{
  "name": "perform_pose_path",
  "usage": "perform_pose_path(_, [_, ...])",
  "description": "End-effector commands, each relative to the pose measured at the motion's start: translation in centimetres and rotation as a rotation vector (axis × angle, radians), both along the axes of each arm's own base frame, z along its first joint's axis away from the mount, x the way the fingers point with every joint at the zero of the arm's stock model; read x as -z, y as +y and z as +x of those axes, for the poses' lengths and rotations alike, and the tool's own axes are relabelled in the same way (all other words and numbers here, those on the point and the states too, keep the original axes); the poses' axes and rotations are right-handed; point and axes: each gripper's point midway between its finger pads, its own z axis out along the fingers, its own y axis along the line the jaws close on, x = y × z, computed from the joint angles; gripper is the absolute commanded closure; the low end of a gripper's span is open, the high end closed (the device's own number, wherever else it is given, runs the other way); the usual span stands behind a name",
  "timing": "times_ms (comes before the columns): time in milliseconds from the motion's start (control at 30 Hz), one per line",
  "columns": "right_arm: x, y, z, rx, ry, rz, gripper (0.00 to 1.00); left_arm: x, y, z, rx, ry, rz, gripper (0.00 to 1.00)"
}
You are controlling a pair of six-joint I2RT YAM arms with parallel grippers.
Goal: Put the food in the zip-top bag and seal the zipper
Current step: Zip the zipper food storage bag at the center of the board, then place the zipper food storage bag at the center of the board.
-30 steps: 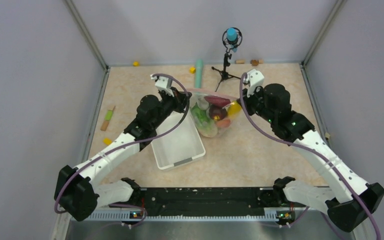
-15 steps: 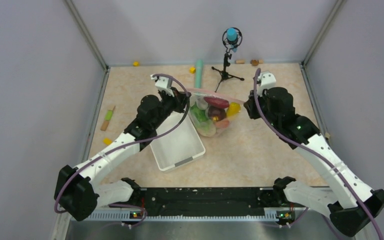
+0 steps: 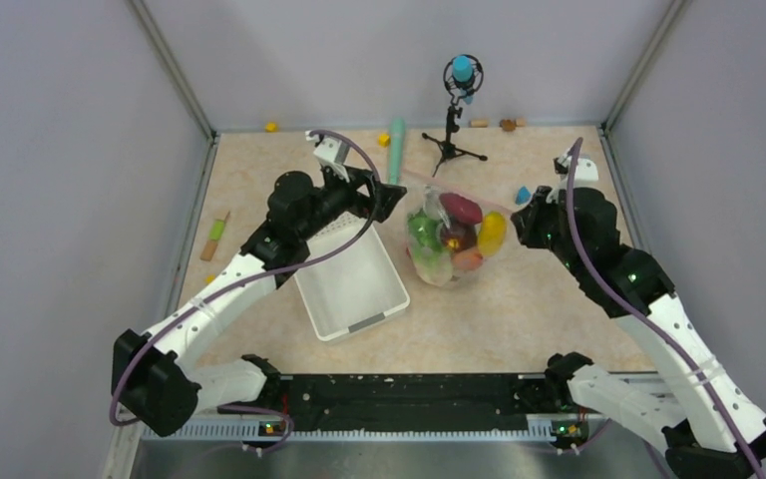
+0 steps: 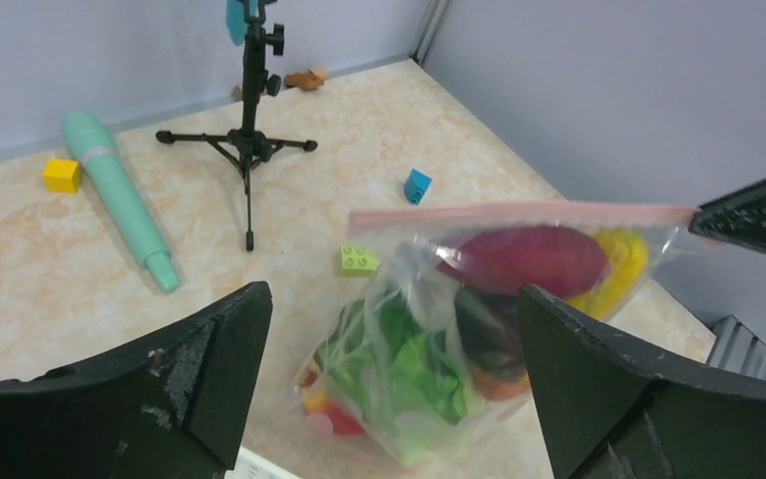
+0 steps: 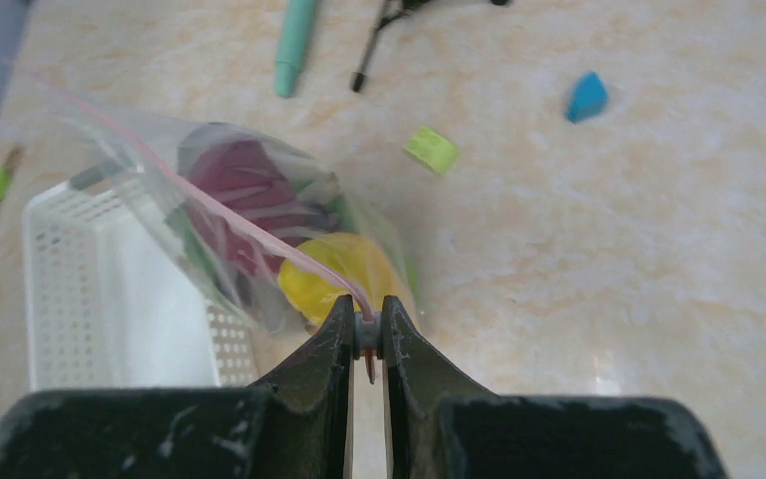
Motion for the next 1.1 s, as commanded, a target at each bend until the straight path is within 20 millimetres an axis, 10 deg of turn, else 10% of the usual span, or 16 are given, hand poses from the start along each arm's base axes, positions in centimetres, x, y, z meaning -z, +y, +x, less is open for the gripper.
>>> perform_pose_path(0, [0.5,-8.0,1.4,0.502,0.056,-0.11,1.0,-1.2,1.2,-1.8,-0.01,0.002,-0.027,0.03])
perform_pose_path(533, [6.7,-25.8,-5.1,1.325,0.319,-0.355,1.0,4.7,13.5,0.6,-0.71,0.18,0.091,0.03])
perform_pose_path(767, [8.5,-27.6,-5.7,1.495,0.294,-0.33,0.96,6.3,16.8,-0.3,-0.879,0.233,0.091,0.03])
perform_pose_path(933, [9.8,-27.5,-5.3,1.488,0.306,-0.327,0.71,7.1,19.9,-2.7,-1.007,0.281,0.046,0.03])
perform_pose_path(1067, [9.9,-27.3,-5.4,1.47,0.315,-0.318,0.25,7.2,20.5,-4.3,-0.997,0.293,0.006,0.03])
